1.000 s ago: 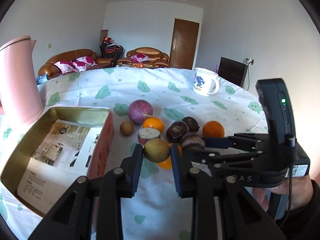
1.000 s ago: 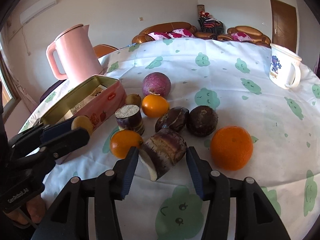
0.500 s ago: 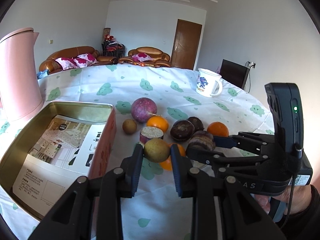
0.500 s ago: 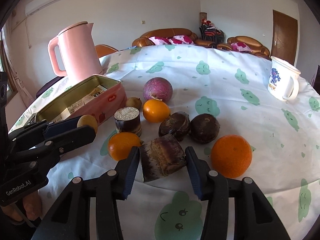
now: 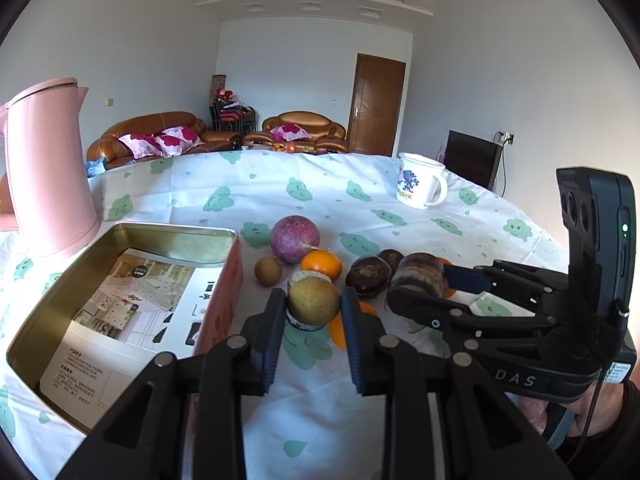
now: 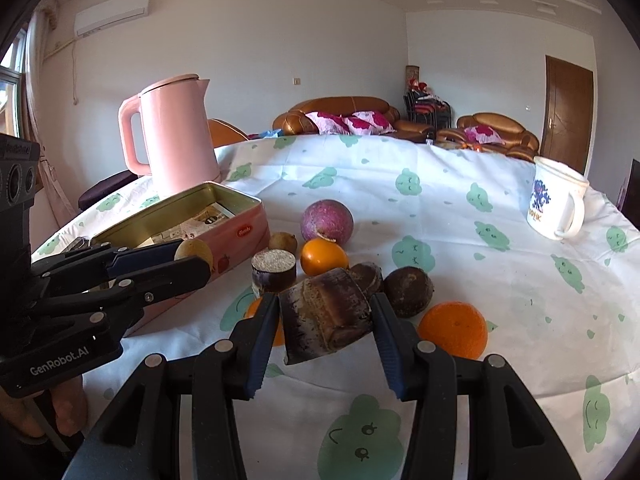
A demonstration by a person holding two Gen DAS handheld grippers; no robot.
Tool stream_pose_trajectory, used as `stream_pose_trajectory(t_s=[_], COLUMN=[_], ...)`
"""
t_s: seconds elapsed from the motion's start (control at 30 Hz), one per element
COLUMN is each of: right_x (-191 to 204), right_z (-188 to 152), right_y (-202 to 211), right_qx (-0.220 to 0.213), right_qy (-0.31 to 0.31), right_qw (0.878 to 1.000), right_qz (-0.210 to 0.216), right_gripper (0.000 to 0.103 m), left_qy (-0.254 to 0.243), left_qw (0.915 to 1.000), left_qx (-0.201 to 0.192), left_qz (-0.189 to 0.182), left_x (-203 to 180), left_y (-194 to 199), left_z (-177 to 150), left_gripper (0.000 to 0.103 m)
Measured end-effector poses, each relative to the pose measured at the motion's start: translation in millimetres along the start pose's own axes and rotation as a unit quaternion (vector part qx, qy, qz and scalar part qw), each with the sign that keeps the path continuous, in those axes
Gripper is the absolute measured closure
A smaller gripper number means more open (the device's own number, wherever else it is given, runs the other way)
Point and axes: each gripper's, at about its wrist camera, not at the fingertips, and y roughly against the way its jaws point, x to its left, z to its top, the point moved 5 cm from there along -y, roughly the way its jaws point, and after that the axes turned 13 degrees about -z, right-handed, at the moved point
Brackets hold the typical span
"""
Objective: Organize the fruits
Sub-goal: 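Lift the yam piece with the right gripper while the left gripper carries the lemon toward the tin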
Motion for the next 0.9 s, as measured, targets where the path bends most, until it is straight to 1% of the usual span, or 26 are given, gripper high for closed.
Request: stream_pose_trajectory(t_s=[0.1,0.27,0.5,0.9], right_x=[3.2,5.0,3.9,9.7], right_z=[2.4,4.5,10.9,20.5], right_y=[3.6,5.5,14.4,17.8], right_qx=[-0.012,-0.019,-0.043,-0.059], right_qy=[0.007,0.006,0.003,0.010], right_qw=[1.000,1.000,0.999,0.998], right_qz=[-0.003,-0.003,-0.007,-0.004], right_gripper=[0.054,0.054,0.054,0.054], left_qy=[-0.004,-0.005,-0.011,-0.023], left_qw=[0.9999,0.9998,0.9994,0.9978], left_qx=[-0.006,-0.014,-0.025,-0.042], left_qz=[0.007,0.012,0.021,0.045], left_x=[0.5,2.3,2.3,5.4], left_y=[3.0,7.2,12.7,23.1], left_z=[1.3,3.0,5.1,11.5], left_gripper=[0.074,0.074,0.074,0.074])
